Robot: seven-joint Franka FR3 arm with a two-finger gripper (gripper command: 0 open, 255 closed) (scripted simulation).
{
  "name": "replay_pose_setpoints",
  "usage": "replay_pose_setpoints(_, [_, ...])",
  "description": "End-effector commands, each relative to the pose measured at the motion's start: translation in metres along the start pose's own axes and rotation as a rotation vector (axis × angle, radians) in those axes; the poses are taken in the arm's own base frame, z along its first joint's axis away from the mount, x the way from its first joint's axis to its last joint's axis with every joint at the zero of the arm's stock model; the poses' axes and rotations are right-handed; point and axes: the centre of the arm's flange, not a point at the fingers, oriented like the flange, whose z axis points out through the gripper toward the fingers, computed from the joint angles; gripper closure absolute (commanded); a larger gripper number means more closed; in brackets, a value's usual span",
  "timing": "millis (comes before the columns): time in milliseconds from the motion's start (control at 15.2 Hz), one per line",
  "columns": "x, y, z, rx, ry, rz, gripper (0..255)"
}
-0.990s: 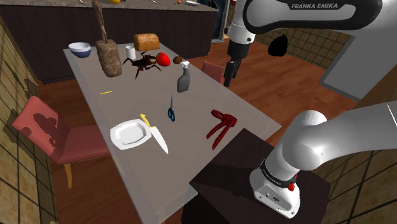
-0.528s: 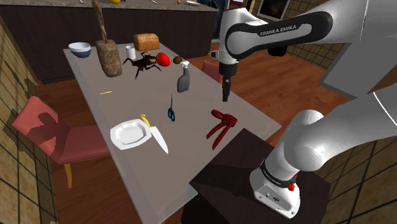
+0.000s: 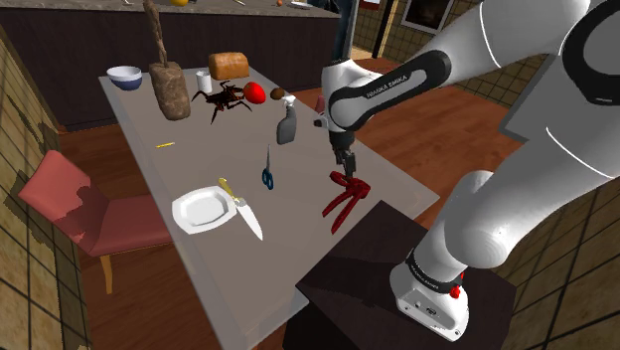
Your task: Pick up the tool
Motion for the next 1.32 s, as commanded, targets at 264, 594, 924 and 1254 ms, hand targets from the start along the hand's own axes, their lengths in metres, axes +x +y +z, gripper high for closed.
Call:
replay_pose_setpoints(264, [0.024,0.018,0.08,0.007,-0.103,-0.277,0])
replay_pose_setpoints(594, [0.037,0.026,0.126,0.01,-0.151,-0.402,0])
replay_pose_setpoints(924, [0.044,0.03,0.152,0.01,-0.151,-0.402,0])
replay_pose_setpoints(1254, [0.045,0.03,0.155,0.01,-0.151,-0.402,255])
